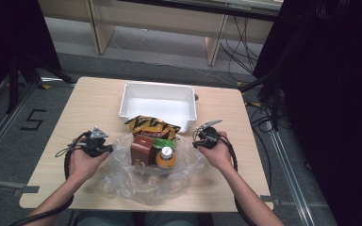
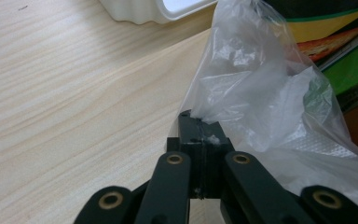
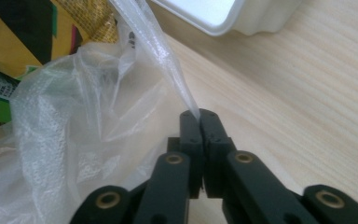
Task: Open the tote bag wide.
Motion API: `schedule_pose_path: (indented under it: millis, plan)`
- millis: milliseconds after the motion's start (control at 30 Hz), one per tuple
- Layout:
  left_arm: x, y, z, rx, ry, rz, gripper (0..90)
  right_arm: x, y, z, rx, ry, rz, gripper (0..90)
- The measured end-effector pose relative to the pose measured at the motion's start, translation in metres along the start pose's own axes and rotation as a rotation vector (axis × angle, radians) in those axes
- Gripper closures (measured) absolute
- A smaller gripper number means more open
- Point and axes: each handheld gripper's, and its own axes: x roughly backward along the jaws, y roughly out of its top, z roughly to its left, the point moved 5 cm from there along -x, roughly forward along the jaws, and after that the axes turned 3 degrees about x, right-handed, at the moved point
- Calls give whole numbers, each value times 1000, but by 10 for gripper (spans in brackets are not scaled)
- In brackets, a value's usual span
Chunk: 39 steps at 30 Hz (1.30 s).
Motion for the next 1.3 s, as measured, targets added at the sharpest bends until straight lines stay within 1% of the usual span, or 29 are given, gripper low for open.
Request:
schedule_pose_path:
  millis: [33,67,100,133,167,200,233,267,300,367,400,433,467,500,533,567,600,633,667,700,733,800,833,967,1033,1100,1167,1200,1300]
  plan:
    - [0,0,0,0,-1,-3,896,1,0,0,8,-4,-4,855]
    - [1,0,-1,10,-10,-8,893,2,0,3,-11,-1,0,833]
    - [1,0,-1,10,-10,-8,885,3,1,3,2,-3,-18,808]
    - [4,2,-1,7,-13,-21,866,5,1,3,-2,-6,-28,777]
    - [5,2,-2,20,-20,-34,847,6,3,4,-15,-9,-57,743]
    - [7,4,-1,18,-14,-50,823,8,3,4,-2,-10,-65,714]
    - [8,6,-4,53,-17,-89,800,10,4,6,-35,-6,-93,694]
    - [10,6,-4,48,-14,-93,780,14,5,6,-21,-4,-93,662]
    - [13,8,-4,48,-21,-102,764,14,6,4,5,-18,-135,635]
    - [18,11,-5,57,-21,-141,705,22,9,4,-2,-9,-164,586]
    - [21,12,-4,54,-20,-150,659,23,10,4,-14,-14,-207,569]
    - [23,13,-5,60,-19,-164,633,29,10,5,-16,-3,-191,553]
    - [25,14,-6,88,-16,-187,619,32,11,6,-21,5,-204,541]
    - [27,15,-6,92,-20,-199,599,35,14,6,-23,9,-241,539]
    - [27,15,-6,92,-20,-199,570,37,16,5,-4,15,-276,539]
    - [31,17,-4,89,-17,-207,551,39,17,8,-23,21,-291,519]
    - [31,17,-4,89,-17,-207,537,41,20,7,-17,17,-316,511]
    - [34,20,-5,110,-16,-235,517,45,22,9,-21,28,-324,499]
    - [35,21,-5,110,-17,-244,507,45,24,9,-23,23,-360,494]
    - [36,21,-5,120,-18,-251,492,48,25,8,1,26,-357,488]
    - [37,22,-5,118,-17,-253,484,49,28,8,6,19,-390,481]
    - [39,23,-5,121,-18,-265,461,51,30,9,13,17,-406,476]
    - [41,25,-5,125,-20,-279,446,58,33,11,14,21,-434,474]
    - [46,27,-4,125,-11,-298,409,67,39,13,16,23,-489,453]
    - [49,30,-4,127,-10,-313,399,69,43,11,38,1,-533,447]
    - [50,31,-4,127,-10,-319,386,71,43,14,19,15,-524,443]
    - [55,33,-5,129,-13,-339,375,75,46,14,43,21,-540,443]
    - [57,34,-5,120,-12,-342,372,75,47,17,27,21,-553,443]
    - [63,37,-6,119,-12,-355,360,78,49,17,52,30,-561,438]
